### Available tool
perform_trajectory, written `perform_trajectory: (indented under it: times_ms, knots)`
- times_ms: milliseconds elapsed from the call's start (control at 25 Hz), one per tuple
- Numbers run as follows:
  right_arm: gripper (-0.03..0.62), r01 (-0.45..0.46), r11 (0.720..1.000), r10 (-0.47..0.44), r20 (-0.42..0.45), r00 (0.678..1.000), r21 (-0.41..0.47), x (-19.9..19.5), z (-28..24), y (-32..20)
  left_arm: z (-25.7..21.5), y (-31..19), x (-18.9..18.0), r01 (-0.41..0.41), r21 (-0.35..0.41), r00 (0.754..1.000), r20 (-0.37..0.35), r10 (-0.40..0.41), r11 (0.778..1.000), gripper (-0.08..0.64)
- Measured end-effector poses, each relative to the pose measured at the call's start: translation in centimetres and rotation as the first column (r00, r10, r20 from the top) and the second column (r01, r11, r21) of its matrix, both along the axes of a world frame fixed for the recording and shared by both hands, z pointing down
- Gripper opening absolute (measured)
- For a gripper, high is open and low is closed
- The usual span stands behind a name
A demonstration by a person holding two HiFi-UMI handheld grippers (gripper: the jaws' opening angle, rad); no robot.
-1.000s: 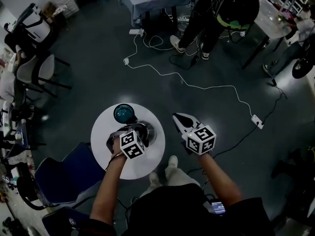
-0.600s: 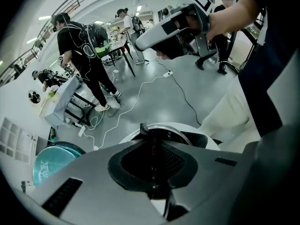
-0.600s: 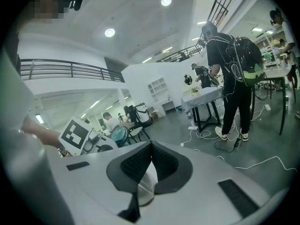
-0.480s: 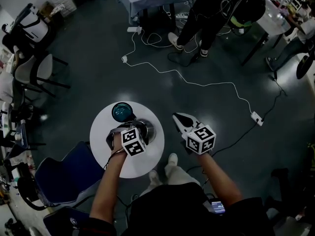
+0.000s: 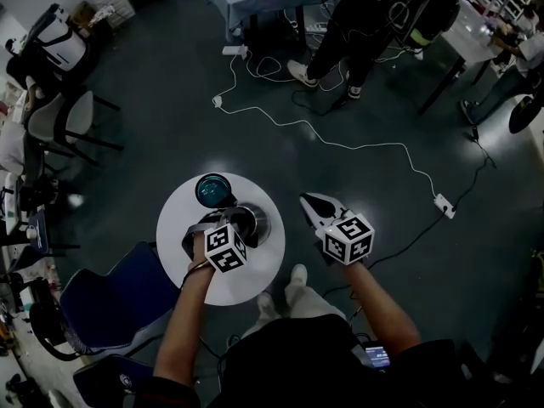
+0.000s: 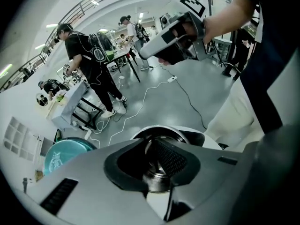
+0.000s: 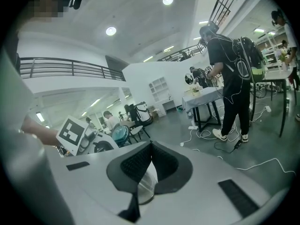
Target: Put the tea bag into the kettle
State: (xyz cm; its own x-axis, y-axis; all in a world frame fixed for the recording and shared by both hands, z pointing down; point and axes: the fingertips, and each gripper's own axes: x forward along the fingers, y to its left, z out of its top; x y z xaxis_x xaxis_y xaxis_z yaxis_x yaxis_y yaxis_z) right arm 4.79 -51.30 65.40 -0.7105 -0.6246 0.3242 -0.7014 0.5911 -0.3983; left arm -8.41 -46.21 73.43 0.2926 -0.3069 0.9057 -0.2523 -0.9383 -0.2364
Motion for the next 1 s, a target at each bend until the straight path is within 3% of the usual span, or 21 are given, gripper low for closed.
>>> perform_trajectory:
  times_ms: [280,440,640,880,1000]
  knots:
    - [0.015,0.015,1.000,-0.015,0.006,1.000,0.009,-0.1,-0.5,1.3,-2.1,0.9,-0.2,0.038,0.031,0.999,-0.026,-0.037,0.999,0.091]
    - [0.015,0.022,1.000,-0.023,0.006,1.000,0.022,0.2,-1.4,2.3,-3.7,2.1,0.3,0.089,0.045,0.993,-0.082,-0.085,0.995,0.084]
    - [0.015,0.029,0.999,-0.029,-0.001,1.000,0.044,-2.5,-3.0,2.6,-6.6,2.5,-2.3,0.174,0.063,0.967,-0.198,-0.159,0.983,0.048]
    - [0.015,0.032,0.997,-0.031,-0.017,0.999,0.077,-4.3,-4.5,4.8,-8.8,4.8,-3.7,0.220,0.091,0.941,-0.281,-0.187,0.971,0.030]
    - [0.015,0.029,0.995,-0.027,-0.025,0.999,0.093,-5.1,-5.7,6.0,-10.4,6.1,-4.3,0.253,0.093,0.916,-0.344,-0.207,0.963,0.021]
